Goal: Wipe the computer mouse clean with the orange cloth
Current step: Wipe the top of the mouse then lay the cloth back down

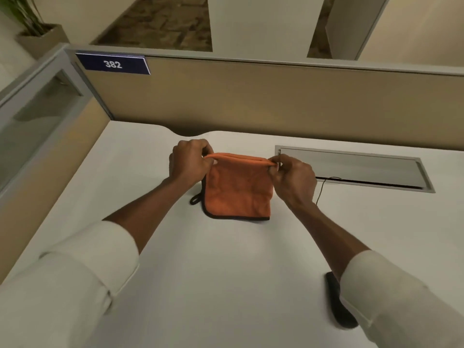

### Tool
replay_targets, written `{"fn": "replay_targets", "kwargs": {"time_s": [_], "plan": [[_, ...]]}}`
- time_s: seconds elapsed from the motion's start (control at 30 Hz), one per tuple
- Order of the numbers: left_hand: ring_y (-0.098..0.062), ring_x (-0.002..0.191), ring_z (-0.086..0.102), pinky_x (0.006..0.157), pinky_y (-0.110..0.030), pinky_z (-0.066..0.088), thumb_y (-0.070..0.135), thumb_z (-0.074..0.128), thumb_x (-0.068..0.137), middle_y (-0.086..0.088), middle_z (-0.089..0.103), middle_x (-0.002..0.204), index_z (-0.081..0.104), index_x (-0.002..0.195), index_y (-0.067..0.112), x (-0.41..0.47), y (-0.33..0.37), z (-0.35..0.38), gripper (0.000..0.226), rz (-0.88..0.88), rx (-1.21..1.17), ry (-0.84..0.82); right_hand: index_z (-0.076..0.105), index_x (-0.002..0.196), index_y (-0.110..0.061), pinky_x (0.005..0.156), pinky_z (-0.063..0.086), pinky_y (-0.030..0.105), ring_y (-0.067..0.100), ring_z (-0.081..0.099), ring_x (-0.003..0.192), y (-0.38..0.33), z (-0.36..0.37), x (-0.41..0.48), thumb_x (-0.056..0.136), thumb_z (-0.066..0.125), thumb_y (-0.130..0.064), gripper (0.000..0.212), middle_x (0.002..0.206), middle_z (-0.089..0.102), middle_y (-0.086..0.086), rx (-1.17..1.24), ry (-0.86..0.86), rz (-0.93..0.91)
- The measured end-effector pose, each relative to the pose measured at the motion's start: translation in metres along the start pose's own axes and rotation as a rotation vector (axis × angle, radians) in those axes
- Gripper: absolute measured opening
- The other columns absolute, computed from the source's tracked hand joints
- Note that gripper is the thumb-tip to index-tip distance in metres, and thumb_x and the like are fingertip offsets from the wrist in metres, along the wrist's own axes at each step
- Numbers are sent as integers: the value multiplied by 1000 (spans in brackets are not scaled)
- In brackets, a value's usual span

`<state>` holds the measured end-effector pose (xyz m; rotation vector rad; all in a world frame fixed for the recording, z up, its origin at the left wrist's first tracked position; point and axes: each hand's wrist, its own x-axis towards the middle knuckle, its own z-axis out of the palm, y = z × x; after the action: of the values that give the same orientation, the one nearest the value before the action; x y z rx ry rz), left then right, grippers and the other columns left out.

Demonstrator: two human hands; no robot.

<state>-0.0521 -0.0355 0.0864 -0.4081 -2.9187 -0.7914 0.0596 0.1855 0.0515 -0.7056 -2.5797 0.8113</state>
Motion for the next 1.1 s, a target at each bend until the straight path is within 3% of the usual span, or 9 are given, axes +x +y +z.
{"fn": "replay_targets", "kwargs": {"time_s": [0.1, 0.2, 0.33, 0.43, 0.57, 0.67, 0.77, 0.9, 1.1], "plan": [[-27, 82, 73, 78, -39, 61, 39, 89, 78, 1, 77, 85, 76, 86, 25, 31, 1, 18, 21, -15, 64, -24, 79, 109, -32, 68, 52, 31, 27, 72, 82, 2, 13, 25, 87, 66, -32, 26, 85, 80, -1, 12, -27, 57], [-18, 56, 75, 75, -38, 65, 30, 93, 76, 2, 75, 66, 70, 77, 23, 53, -2, 36, 24, -132, -71, -62, 79, 106, -27, 73, 54, 27, 20, 75, 80, 6, 30, 47, 85, 69, -25, 24, 79, 80, -3, 124, -65, 159], [-16, 47, 74, 68, -38, 68, 12, 91, 79, -2, 74, 66, 71, 80, 15, 70, -14, 59, 20, -196, -258, -89, 79, 98, -30, 81, 65, 39, 16, 77, 72, 20, 55, 69, 75, 67, -26, 26, 71, 78, -6, 234, -115, 264], [-17, 64, 77, 76, -37, 67, 15, 88, 83, -3, 76, 80, 74, 88, 13, 74, -19, 72, 16, -120, -211, -64, 81, 98, -28, 82, 66, 41, 18, 78, 75, 22, 64, 79, 78, 69, -20, 25, 78, 80, -4, 255, -115, 272], [-24, 91, 73, 88, -39, 62, 16, 86, 80, -3, 77, 97, 76, 100, 14, 77, -24, 85, 22, -41, -143, -109, 76, 124, -22, 99, 60, 43, 27, 74, 101, 15, 65, 82, 84, 70, -16, 41, 107, 81, 5, 173, -161, 237], [-30, 121, 66, 106, -46, 54, 24, 89, 73, -9, 66, 135, 57, 140, 16, 74, -21, 95, 74, 3, -132, -262, 51, 151, -19, 105, 54, 43, 36, 64, 122, 16, 69, 79, 80, 72, -21, 74, 132, 71, 12, 44, -308, 145], [-30, 161, 19, 127, -49, 29, 46, 93, 70, -6, 1, 177, 3, 168, 23, 63, -23, 105, 135, 86, -5, -518, 30, 160, -16, 103, 51, 47, 40, 56, 131, 22, 72, 71, 79, 82, -31, 97, 142, 60, 18, -70, -457, 13], [-26, 164, -5, 131, -50, 18, 72, 81, 70, -1, -21, 175, -12, 167, 19, 58, -41, 117, 145, 309, 322, -740, 23, 163, -10, 120, 37, 52, 38, 28, 152, 46, 80, 60, 80, 84, -48, 110, 165, 35, 17, -243, -520, -211], [-30, 163, -16, 133, -45, -2, 84, 62, 77, -15, -20, 174, -13, 165, 5, 60, -49, 122, 140, 418, 496, -730, 17, 164, -9, 131, 7, 52, 29, 10, 162, 65, 85, 69, 85, 63, -75, 113, 175, 10, 14, -441, -613, -328]]}}
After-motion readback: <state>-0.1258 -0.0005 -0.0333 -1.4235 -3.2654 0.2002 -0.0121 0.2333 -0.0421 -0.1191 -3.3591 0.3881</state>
